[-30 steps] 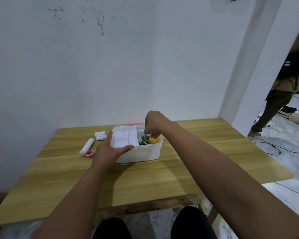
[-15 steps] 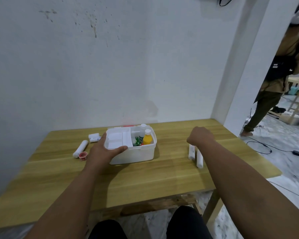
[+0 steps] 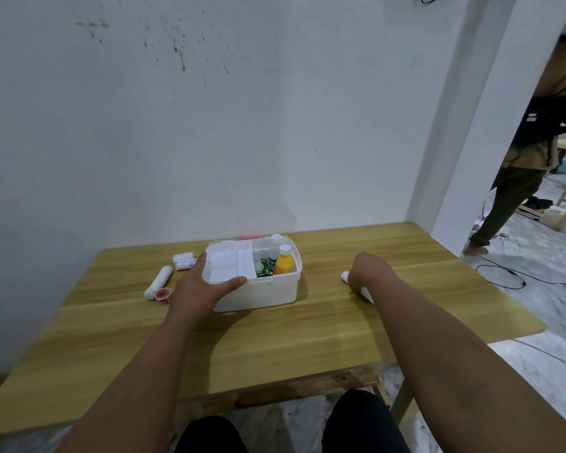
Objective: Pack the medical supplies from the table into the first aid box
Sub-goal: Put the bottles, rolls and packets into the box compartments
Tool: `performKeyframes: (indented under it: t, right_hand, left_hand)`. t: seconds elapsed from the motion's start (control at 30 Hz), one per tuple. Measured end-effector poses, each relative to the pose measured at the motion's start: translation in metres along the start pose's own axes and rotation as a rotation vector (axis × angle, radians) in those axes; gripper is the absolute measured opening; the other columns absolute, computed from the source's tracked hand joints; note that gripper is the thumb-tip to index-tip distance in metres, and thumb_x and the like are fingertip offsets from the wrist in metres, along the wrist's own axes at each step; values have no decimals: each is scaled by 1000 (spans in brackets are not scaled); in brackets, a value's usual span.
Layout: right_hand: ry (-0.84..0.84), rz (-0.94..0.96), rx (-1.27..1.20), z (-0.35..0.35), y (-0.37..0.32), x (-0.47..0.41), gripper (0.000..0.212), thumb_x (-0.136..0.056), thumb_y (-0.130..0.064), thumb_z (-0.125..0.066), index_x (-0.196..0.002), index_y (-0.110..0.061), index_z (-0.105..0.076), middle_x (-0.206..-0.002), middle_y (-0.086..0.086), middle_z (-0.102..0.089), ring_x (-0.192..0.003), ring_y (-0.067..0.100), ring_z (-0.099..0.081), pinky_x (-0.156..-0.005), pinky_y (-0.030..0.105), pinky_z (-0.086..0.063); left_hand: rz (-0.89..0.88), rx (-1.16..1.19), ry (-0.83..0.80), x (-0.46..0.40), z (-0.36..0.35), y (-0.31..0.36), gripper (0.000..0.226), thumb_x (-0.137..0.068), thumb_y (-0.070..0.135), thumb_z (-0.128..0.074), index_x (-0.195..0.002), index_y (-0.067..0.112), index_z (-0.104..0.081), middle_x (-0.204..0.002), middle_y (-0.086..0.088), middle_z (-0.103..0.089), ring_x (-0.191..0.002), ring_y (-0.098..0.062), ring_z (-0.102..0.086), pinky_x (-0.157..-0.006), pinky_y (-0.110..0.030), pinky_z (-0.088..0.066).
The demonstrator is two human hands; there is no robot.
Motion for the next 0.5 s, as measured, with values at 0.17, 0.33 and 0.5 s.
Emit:
performKeyframes:
  t: [0.17, 0.33, 0.5]
  right_hand:
    - [-35, 38, -149, 8, -13, -1, 32, -89, -34, -68, -82, -4, -59, -87, 13, -67, -79, 29, -66, -66, 31, -53]
    - [-129, 172, -741, 38, -33, 0, 41, -77, -4, -81, -115, 3, -68, -110, 18, -72, -92, 31, -72, -70, 39, -61]
    - [-155, 340, -1129, 77, -67, 21, 57, -81, -2, -79, -133, -10, -57, -117, 16, -68, -94, 32, -72, -72, 44, -63]
  left_hand:
    - [-4, -5, 7, 0, 0, 0, 113, -66, 65, -80, -158, 28, -26, -157, -3, -40, -140, -29, -40, -102, -47, -45]
    - [-18, 24, 5, 1, 0, 1, 110, -66, 63, -82, -157, 28, -29, -156, -1, -42, -139, -27, -41, -101, -45, -45]
    - [-29, 40, -1, 0, 1, 0, 109, -64, 65, -82, -155, 31, -33, -153, 0, -46, -137, -26, -44, -99, -45, -46]
Point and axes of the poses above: each hand's wrist, its own x-axis away from the middle knuckle, its own z-axis out of the back of the hand, y = z × x, the point moved 1 cm from there along -x, towards the middle knuckle
